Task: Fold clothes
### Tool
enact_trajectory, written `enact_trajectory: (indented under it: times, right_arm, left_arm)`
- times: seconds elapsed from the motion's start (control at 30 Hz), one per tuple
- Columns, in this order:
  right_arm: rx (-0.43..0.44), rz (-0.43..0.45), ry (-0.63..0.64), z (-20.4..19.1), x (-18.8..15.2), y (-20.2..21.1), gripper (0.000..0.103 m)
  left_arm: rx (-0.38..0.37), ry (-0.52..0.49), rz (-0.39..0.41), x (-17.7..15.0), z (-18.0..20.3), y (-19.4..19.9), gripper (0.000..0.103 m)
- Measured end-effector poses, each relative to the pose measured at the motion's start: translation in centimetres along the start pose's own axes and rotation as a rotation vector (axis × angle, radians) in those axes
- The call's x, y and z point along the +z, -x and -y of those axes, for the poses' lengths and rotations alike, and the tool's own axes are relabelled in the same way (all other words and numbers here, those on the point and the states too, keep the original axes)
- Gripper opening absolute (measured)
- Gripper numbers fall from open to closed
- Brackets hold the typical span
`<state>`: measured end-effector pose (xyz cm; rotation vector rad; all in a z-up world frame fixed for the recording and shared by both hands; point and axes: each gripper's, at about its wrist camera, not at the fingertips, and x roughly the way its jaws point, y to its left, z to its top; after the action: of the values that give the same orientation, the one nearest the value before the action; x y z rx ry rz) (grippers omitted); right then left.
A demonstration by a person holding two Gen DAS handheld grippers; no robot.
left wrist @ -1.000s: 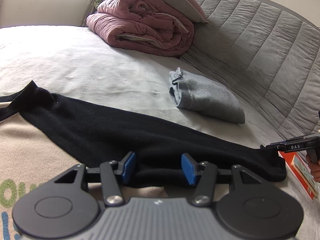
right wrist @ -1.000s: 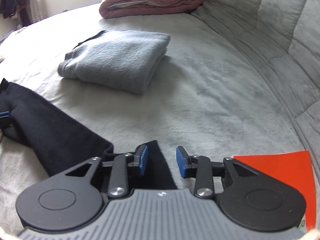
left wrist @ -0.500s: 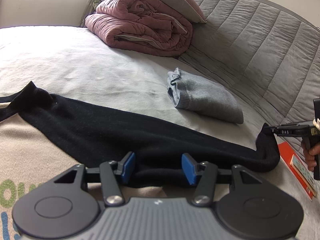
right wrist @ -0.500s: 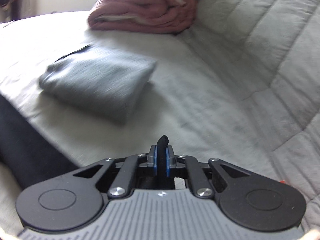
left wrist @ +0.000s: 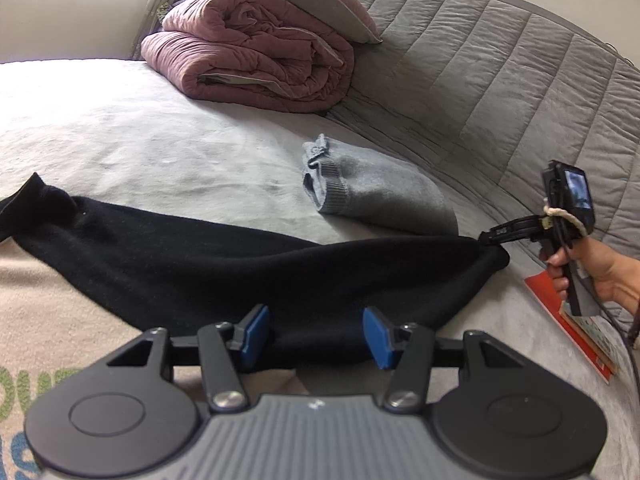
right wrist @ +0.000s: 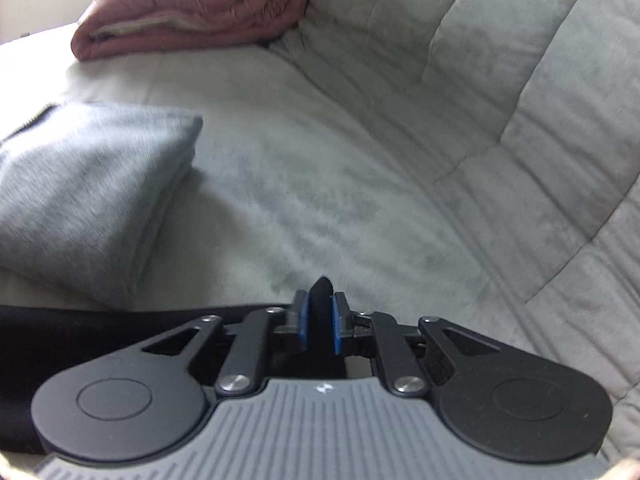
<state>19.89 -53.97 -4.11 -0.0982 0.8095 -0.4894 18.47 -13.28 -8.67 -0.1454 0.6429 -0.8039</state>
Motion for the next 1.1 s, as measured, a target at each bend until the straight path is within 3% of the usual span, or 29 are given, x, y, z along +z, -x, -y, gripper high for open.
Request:
enact_trajectory:
  times: [0.07,0.1,0.33,0.47,0.6,0.77,0.8,0.83,0.87,0.9,1.1]
  right_arm:
    - [-0.006,0.003,-0.026,0.2,-0.3,-0.1,0.037]
    - [0.004,0.006,-0.055,0.6,-0.3,0.2,0.038]
    - [0.108,0.016,-0.309,3.3,-2.5,4.1,0.038]
    - [0.201,0.005,-0.467,3.9,-4.8,6.0,0.038]
    - [0.271,0.0,-0.598,3.5,-6.8,5.6,0.038]
    - [0.292,0.103,-0.728,3.1,-7.8,4.1,0.036]
    - [0.303,0.116,-0.757,3.2,-8.0,3.9,0.032]
    - [0.312,0.121,-0.775,3.3,-8.1,3.9,0.016]
    - [0.315,0.12,-0.783,3.4,-8.1,3.9,0.002]
    - [0.318,0.119,-0.792,3.5,-8.2,4.0,0.002]
    - [0.181,0.142,-0.674,3.9,-7.0,7.0,0.001]
  left_arm:
    - [-0.032,-0.031,0.002,-0.1,0.5,0.1,0.053]
    - [-0.049,-0.046,0.003,-0.2,0.8,0.1,0.052]
    - [-0.092,-0.159,-0.035,-0.8,3.1,-0.5,0.051]
    - [-0.081,-0.151,-0.05,-0.9,3.5,-1.0,0.051]
    - [-0.064,-0.16,-0.067,-1.1,4.6,-1.8,0.051]
    - [-0.011,-0.215,-0.076,-1.4,6.1,-2.5,0.05]
    - [0.0,-0.211,-0.073,-1.4,6.1,-2.5,0.041]
    - [0.005,-0.199,-0.07,-1.3,6.0,-2.5,0.035]
    - [-0.002,-0.173,-0.066,-1.2,5.6,-2.5,0.02]
    - [-0.009,-0.147,-0.063,-1.1,5.2,-2.5,0.006]
    - [-0.122,-0.069,-0.018,-0.6,3.8,-1.1,0.001]
